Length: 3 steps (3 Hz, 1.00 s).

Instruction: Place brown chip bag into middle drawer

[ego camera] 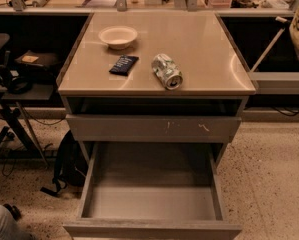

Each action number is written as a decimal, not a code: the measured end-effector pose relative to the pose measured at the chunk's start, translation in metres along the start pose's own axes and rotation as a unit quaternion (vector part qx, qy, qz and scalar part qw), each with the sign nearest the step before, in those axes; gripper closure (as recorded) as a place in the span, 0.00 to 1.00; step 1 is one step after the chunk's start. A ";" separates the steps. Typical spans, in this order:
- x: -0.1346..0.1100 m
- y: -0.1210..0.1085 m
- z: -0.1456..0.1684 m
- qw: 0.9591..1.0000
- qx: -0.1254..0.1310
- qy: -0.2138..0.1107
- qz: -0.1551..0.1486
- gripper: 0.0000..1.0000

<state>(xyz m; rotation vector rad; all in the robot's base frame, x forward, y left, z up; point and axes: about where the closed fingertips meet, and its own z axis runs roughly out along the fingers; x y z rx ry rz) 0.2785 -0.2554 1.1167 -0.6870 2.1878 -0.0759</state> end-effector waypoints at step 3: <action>0.000 0.000 0.000 1.000 0.000 0.000 0.000 1.00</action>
Offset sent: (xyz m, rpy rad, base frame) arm 0.0546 0.1923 -0.5195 0.3642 0.3432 0.1211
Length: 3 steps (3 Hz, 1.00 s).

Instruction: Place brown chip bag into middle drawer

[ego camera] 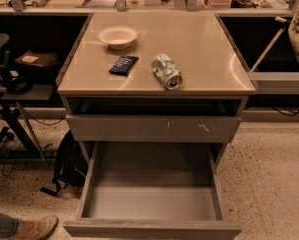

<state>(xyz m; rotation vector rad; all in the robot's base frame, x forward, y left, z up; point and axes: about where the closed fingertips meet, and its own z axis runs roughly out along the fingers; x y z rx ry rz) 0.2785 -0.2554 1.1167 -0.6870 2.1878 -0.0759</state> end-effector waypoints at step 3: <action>0.000 0.000 0.000 1.000 0.000 0.000 0.000 1.00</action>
Offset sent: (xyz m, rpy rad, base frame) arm 0.0074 0.0137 0.0143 -0.0624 -0.0418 0.0886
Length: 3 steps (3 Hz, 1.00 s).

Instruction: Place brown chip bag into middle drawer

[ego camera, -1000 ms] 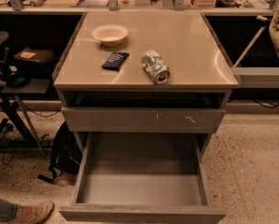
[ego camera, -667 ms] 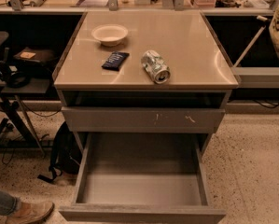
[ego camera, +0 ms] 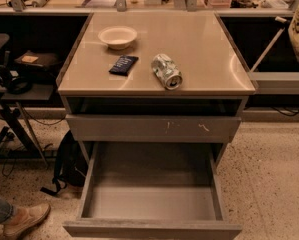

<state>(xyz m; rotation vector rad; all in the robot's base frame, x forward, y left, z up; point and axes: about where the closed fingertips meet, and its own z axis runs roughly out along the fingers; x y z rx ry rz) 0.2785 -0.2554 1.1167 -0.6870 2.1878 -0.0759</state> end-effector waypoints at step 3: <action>0.054 0.051 0.076 0.998 -0.054 0.001 0.040 1.00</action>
Offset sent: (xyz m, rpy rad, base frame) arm 0.0442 0.0993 -0.4545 0.5411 0.4177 0.0055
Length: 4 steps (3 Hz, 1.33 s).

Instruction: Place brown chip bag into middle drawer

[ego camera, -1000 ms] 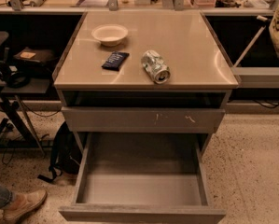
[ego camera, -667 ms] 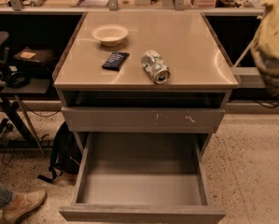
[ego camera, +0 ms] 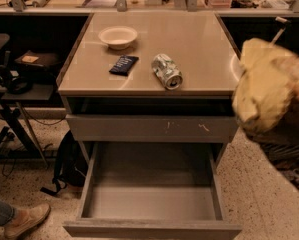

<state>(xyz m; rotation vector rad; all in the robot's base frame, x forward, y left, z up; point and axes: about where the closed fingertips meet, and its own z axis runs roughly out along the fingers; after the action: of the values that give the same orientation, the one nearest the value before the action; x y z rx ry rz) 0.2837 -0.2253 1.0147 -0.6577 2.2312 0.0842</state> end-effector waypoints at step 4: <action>0.098 0.075 0.219 0.986 -0.113 0.030 0.117 1.00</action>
Offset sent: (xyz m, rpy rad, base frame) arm 0.0794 0.0848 -0.4066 0.3244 0.3812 -0.1020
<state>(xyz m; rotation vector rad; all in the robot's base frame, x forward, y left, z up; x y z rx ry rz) 0.3425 -0.1453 0.7839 -0.5192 2.3707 0.4459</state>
